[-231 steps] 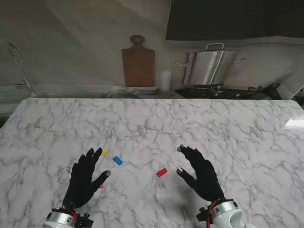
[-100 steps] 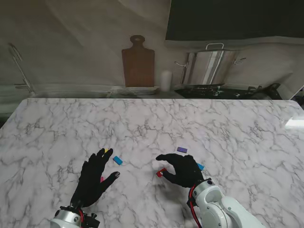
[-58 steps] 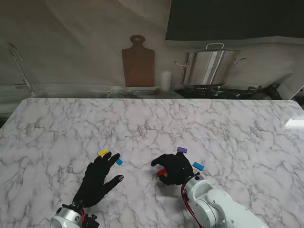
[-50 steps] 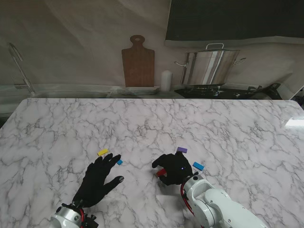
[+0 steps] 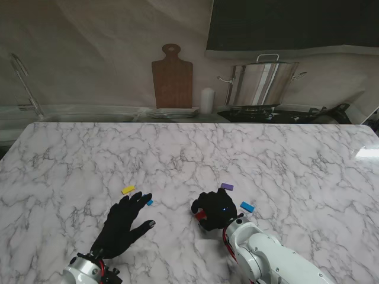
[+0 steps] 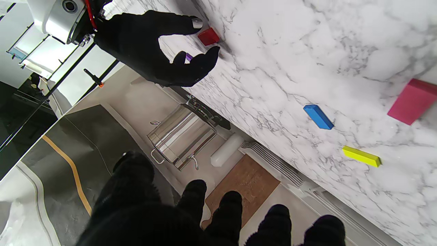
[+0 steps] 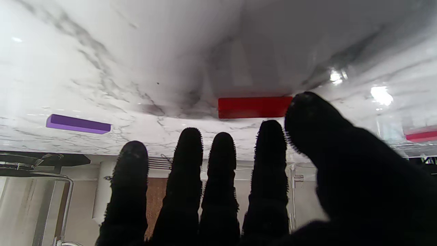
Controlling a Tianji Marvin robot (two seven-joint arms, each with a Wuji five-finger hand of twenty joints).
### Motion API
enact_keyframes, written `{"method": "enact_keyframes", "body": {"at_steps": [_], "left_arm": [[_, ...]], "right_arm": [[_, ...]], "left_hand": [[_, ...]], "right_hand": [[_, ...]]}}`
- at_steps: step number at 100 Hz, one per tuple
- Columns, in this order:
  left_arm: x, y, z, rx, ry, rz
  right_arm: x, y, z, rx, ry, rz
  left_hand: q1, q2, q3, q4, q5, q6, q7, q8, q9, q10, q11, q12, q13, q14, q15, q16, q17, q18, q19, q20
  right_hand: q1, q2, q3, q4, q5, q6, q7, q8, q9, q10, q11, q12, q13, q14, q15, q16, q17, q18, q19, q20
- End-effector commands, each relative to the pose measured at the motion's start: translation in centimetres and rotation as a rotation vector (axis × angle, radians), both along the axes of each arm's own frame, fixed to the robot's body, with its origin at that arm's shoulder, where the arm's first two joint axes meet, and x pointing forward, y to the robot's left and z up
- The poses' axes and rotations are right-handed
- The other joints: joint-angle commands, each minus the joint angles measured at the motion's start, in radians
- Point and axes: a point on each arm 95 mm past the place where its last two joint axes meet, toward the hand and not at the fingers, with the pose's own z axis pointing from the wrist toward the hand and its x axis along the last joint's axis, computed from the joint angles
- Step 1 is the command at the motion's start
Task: Arrange dominoes in a row
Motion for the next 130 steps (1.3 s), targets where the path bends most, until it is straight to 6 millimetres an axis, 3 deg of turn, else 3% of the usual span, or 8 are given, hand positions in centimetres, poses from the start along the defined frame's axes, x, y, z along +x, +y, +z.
{"method": "enact_keyframes", "body": {"at_steps": [1,9,26,61,87,92,112,130], "left_arm": [[-0.18,-0.15,-0.18,-0.001,0.013,-0.012],[-0.18,-0.14,-0.17,-0.001,0.012,-0.011],[-0.21,-0.12,-0.13,-0.001,0.01,-0.011],[-0.37,-0.09,0.07,-0.002,0.007,-0.012],[-0.44,-0.02,0.08,0.0,0.011,-0.015],[-0.44,0.0,0.09,0.0,0.011,-0.015],[-0.45,0.1,0.13,0.001,0.009,-0.013],[-0.49,0.12,0.09,0.003,0.014,-0.014]], "right_arm": [[0.21,-0.03,-0.17,-0.013,0.003,-0.004],[0.3,0.06,-0.29,-0.017,-0.002,-0.001],[0.49,0.31,-0.5,-0.027,-0.01,0.004],[0.67,0.28,-0.76,-0.054,-0.026,0.002],[0.56,0.23,-0.86,-0.061,-0.02,0.002],[0.54,0.25,-0.88,-0.061,-0.018,0.002],[0.43,0.28,-0.98,-0.061,-0.009,0.005],[0.35,0.28,-1.03,-0.063,0.007,0.009]], "left_hand": [[0.021,-0.001,0.0,0.009,0.012,-0.012,0.009,0.014,0.01,0.001,-0.004,0.008,-0.012,-0.004,-0.001,0.013,-0.011,-0.017,0.008,0.02],[0.02,-0.001,-0.001,0.009,0.013,-0.013,0.009,0.014,0.01,0.0,-0.004,0.008,-0.012,-0.003,-0.002,0.014,-0.011,-0.017,0.007,0.023],[0.019,-0.001,-0.001,0.008,0.014,-0.012,0.009,0.015,0.01,0.001,-0.004,0.008,-0.012,-0.003,-0.002,0.015,-0.011,-0.017,0.006,0.027],[0.021,-0.001,0.0,0.009,0.015,-0.012,0.01,0.015,0.011,0.0,-0.004,0.008,-0.012,-0.004,-0.002,0.017,-0.01,-0.017,0.004,0.034],[0.02,-0.001,-0.001,0.009,0.015,-0.012,0.01,0.015,0.01,-0.001,-0.004,0.008,-0.012,-0.004,-0.002,0.018,-0.01,-0.017,0.002,0.037],[0.021,0.0,0.0,0.009,0.015,-0.012,0.01,0.015,0.01,-0.001,-0.004,0.008,-0.012,-0.005,-0.002,0.018,-0.01,-0.017,0.002,0.038],[0.021,-0.002,-0.001,0.009,0.019,-0.011,0.012,0.016,0.011,0.0,-0.004,0.008,-0.012,-0.004,-0.002,0.019,-0.01,-0.018,0.001,0.04],[0.02,-0.002,-0.001,0.008,0.022,-0.007,0.016,0.019,0.011,-0.001,-0.004,0.008,-0.012,-0.005,-0.002,0.019,-0.01,-0.018,0.001,0.042]], "right_hand": [[0.024,-0.053,0.047,-0.022,0.021,-0.054,0.03,0.022,0.019,-0.02,0.044,0.019,0.012,0.006,0.03,0.024,0.011,-0.023,0.03,0.019],[0.027,-0.066,0.056,-0.025,0.028,-0.061,0.045,0.03,0.022,-0.026,0.062,0.034,0.014,0.005,0.051,0.033,0.017,-0.026,0.041,0.026],[0.063,-0.079,0.049,-0.095,0.051,-0.078,0.086,-0.009,0.028,-0.028,0.087,0.063,0.015,0.004,0.089,0.05,0.021,-0.029,0.062,0.041],[0.128,-0.093,0.066,-0.114,0.065,-0.112,0.15,-0.022,0.047,-0.038,0.109,0.08,0.032,0.002,0.119,0.063,0.032,-0.03,0.08,0.052],[0.127,-0.098,0.043,-0.137,0.088,-0.124,0.199,-0.03,0.055,-0.035,0.113,0.085,0.036,0.006,0.128,0.067,0.031,-0.028,0.083,0.056],[0.131,-0.098,0.03,-0.139,0.088,-0.132,0.246,-0.069,0.057,-0.035,0.112,0.089,0.036,0.006,0.13,0.067,0.03,-0.028,0.082,0.058],[0.135,-0.11,0.019,-0.146,0.115,-0.161,0.322,-0.029,0.062,-0.038,0.112,0.09,0.038,0.007,0.131,0.067,0.028,-0.024,0.083,0.06],[0.124,-0.112,0.02,-0.144,0.092,-0.163,0.363,0.061,0.063,-0.04,0.107,0.088,0.039,0.005,0.122,0.063,0.023,-0.02,0.074,0.057]]}}
